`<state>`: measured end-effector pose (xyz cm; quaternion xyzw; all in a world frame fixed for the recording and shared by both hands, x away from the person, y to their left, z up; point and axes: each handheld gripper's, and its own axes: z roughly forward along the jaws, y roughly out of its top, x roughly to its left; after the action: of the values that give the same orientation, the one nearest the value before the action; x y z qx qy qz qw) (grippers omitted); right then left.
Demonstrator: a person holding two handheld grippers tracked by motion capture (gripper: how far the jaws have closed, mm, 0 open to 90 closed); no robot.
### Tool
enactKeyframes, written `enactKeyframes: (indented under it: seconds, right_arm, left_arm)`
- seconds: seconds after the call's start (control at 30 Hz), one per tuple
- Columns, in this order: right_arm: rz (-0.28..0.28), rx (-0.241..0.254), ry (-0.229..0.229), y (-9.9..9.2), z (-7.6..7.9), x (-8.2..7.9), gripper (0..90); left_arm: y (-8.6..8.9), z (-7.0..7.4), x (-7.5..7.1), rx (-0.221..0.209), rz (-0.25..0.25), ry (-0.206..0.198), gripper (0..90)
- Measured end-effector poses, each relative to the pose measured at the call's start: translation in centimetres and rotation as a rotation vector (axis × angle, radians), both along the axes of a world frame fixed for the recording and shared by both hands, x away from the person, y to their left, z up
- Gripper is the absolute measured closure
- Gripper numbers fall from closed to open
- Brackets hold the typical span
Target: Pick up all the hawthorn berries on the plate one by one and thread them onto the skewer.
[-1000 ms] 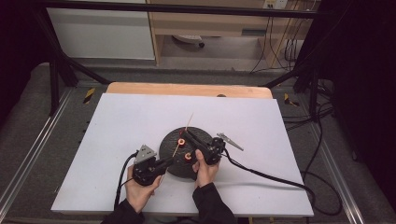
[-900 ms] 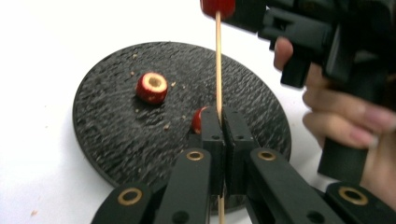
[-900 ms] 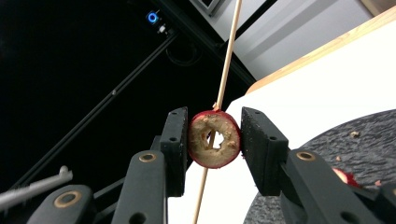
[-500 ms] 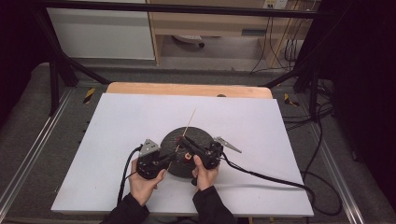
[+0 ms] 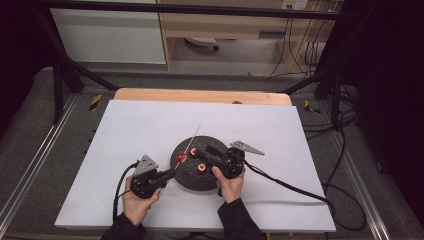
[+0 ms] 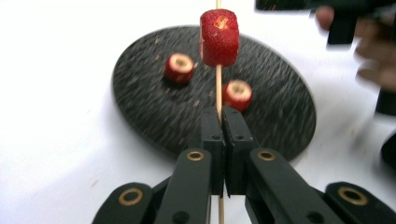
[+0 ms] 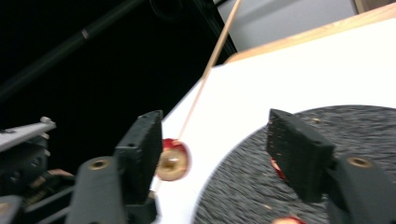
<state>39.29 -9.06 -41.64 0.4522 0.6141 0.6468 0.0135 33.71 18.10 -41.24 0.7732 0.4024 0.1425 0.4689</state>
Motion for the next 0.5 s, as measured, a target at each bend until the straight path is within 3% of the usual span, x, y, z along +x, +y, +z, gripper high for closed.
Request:
enactKeyframes:
  seconds: [0.03, 0.07, 0.1, 0.13, 0.23, 0.27, 0.3, 0.33, 0.43, 0.47, 0.5]
  right_arm:
    - [0.0, 0.0, 0.0, 0.0, 0.0, 0.0, 32.7]
    - [0.027, -0.062, 0.014, -0.4, 0.4, 0.3, 27.6]
    - [0.027, -0.062, 0.014, -0.4, 0.4, 0.3, 27.6]
    - [0.054, -0.119, 0.031, -0.8, 0.6, 0.7, 23.2]
    - [0.082, -0.175, 0.056, -1.2, 0.9, 1.1, 20.9]
    - [0.104, -0.24, 0.078, -1.6, 1.1, 1.5, 18.5]
    - [0.11, -0.276, 0.083, -1.8, 1.2, 1.7, 17.5]
    - [0.11, -0.276, 0.083, -1.8, 1.2, 1.7, 17.5]
    - [0.144, -0.395, 0.122, -2.3, 1.6, 2.6, 15.6]
    - [0.144, -0.395, 0.122, -2.3, 1.6, 2.6, 15.6]
    - [0.151, -0.429, 0.139, -2.2, 1.7, 2.8, 15.4]
  left_arm:
    - [0.5, -0.1, -0.2, 0.015, -0.002, -0.002, 88.4]
    - [0.9, -0.2, -0.4, 0.02, -0.001, -0.001, 88.4]
    - [1.3, -0.4, -0.5, 0.027, -0.002, 0.0, 88.4]
    - [2.1, -0.6, -0.9, 0.051, -0.003, -0.001, 88.4]
    - [2.8, -0.8, -1.2, 0.07, -0.005, 0.001, 88.3]
    - [3.1, -0.9, -1.3, 0.076, -0.009, 0.006, 88.3]
    - [3.6, -1.0, -1.4, 0.085, -0.021, 0.016, 88.3]
    - [3.6, -1.0, -1.4, 0.085, -0.021, 0.016, 88.3]
    - [3.9, -1.3, -1.5, 0.099, -0.034, 0.018, 88.3]
    - [3.9, -1.4, -1.6, 0.106, -0.04, 0.017, 88.3]
    - [4.0, -1.5, -1.7, 0.115, -0.044, 0.015, 88.3]
